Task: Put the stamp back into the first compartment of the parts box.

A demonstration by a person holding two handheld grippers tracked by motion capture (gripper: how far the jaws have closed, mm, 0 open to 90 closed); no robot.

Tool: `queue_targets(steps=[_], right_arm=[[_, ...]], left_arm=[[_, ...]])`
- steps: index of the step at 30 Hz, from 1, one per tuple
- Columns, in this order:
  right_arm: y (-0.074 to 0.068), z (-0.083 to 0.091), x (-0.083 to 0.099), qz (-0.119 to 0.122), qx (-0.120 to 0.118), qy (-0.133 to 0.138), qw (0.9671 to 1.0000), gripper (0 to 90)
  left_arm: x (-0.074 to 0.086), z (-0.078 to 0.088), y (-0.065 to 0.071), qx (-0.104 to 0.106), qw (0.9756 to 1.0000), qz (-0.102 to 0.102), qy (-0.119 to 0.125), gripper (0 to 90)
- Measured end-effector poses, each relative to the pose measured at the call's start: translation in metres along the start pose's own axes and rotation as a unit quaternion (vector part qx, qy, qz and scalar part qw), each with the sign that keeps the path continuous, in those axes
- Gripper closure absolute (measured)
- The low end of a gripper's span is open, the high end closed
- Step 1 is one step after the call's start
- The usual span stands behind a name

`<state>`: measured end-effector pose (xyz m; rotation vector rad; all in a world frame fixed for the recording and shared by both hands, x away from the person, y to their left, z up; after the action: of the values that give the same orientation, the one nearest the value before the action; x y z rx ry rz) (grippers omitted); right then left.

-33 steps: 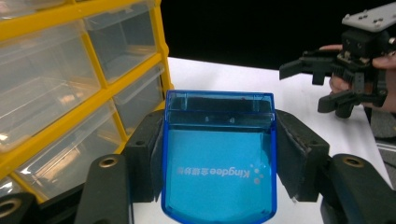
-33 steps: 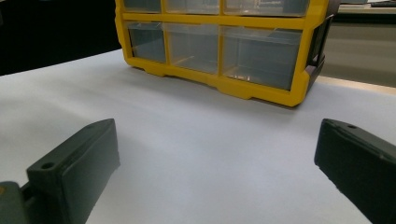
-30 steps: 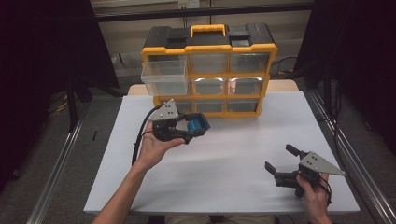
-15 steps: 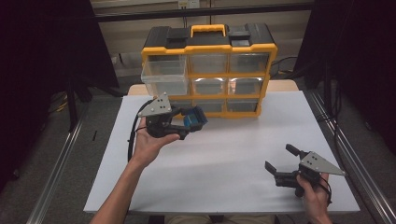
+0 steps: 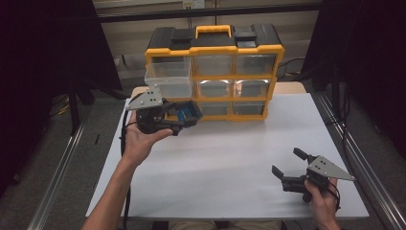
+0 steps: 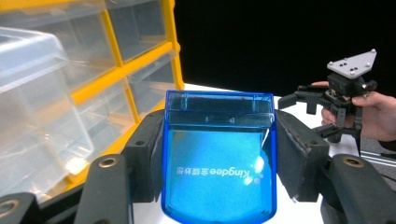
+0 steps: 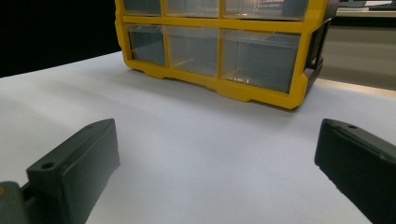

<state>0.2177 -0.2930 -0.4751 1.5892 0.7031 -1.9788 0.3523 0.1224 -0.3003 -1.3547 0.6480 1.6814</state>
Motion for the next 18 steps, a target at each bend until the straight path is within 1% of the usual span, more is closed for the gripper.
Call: queue_targets(steps=[3, 6, 10, 11, 12, 15, 18], right_arm=[[0.000, 0.000, 0.000, 0.000, 0.001, 0.003, 1.0000, 0.0], [0.000, 0.000, 0.000, 0.000, 0.000, 0.001, 1.0000, 0.0], [0.000, 0.000, 0.000, 0.000, 0.000, 0.001, 1.0000, 0.0], [0.000, 0.000, 0.000, 0.001, -0.001, 0.002, 1.0000, 0.0], [0.000, 0.000, 0.000, 0.000, -0.001, 0.003, 1.0000, 0.0], [0.000, 0.000, 0.000, 0.000, 0.000, 0.003, 1.0000, 0.0], [0.000, 0.000, 0.000, 0.001, -0.001, 0.003, 1.0000, 0.0]], left_arm=[[-0.004, 0.003, -0.004, -0.006, 1.0000, 0.004, -0.001, 41.1], [-0.008, 0.004, -0.007, -0.009, 0.9999, 0.005, 0.003, 41.1], [-0.015, 0.009, -0.010, -0.015, 0.9999, 0.004, 0.000, 41.1], [-0.017, 0.010, -0.012, -0.016, 0.9999, -0.001, -0.005, 41.1], [-0.018, 0.011, -0.012, -0.021, 0.9998, 0.002, -0.004, 41.1], [-0.023, 0.017, -0.015, -0.026, 0.9996, -0.004, -0.006, 41.1], [-0.029, 0.022, -0.020, -0.029, 0.9996, 0.000, -0.004, 41.1]])
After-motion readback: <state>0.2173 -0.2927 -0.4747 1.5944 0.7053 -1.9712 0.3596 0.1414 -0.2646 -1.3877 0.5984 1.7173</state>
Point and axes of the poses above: each handheld gripper's, and its own axes: z roughly backward along the jaws, x roughly out of its underside, y roughly to its right, the point moved 1 cm from there along -z, roughly forward along the jaws, and after that the axes turned 13 degrees about -x, right-handed, at the moved point
